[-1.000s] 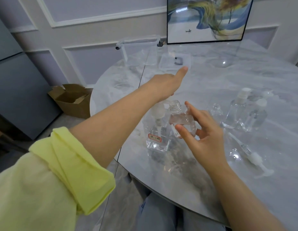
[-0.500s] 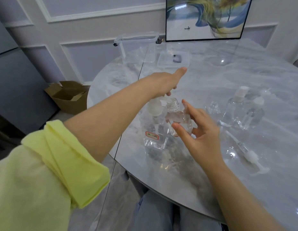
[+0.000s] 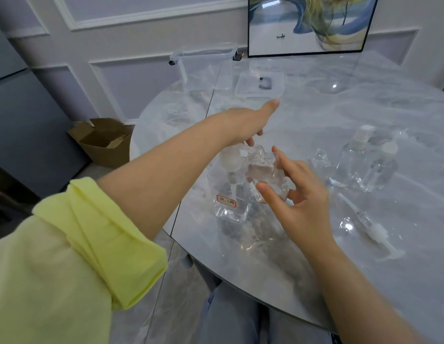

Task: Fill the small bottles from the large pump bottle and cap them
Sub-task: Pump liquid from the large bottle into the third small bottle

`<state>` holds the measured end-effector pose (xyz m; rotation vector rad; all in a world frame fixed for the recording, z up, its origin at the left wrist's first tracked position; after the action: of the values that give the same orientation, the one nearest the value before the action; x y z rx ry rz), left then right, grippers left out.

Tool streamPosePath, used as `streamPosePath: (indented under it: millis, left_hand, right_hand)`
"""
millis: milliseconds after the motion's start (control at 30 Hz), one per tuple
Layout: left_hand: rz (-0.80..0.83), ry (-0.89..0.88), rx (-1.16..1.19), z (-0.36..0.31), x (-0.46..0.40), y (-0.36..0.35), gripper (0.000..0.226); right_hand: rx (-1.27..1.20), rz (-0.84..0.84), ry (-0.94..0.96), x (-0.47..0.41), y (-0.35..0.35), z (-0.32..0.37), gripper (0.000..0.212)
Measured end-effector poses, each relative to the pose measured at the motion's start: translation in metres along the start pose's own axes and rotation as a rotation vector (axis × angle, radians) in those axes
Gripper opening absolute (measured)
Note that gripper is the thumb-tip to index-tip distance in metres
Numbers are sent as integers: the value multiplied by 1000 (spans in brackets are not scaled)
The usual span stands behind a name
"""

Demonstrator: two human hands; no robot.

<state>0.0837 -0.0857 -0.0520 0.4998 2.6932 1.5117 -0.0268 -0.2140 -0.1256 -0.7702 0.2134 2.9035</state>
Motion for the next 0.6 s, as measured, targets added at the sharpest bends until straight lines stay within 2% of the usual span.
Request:
streamPosePath:
  millis: [433, 600]
  left_hand:
    - [-84, -25, 21, 0, -4, 3, 80]
    - [-40, 5, 17, 2, -3, 3, 81]
  right_hand:
    - [11, -1, -10, 0, 1, 0, 60]
    - [-15, 14, -35, 0, 2, -3, 60]
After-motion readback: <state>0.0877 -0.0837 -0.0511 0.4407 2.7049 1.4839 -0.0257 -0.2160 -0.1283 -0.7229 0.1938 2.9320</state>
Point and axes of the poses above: each hand's wrist, its own x-axis away from the middle knuckle, its own y-axis out of the back of the hand, z = x × y, the point moved 7 cm from there along -x, towards the middle knuckle, and after that the axes turned 12 degrees about -y, right-handed, at the moved point
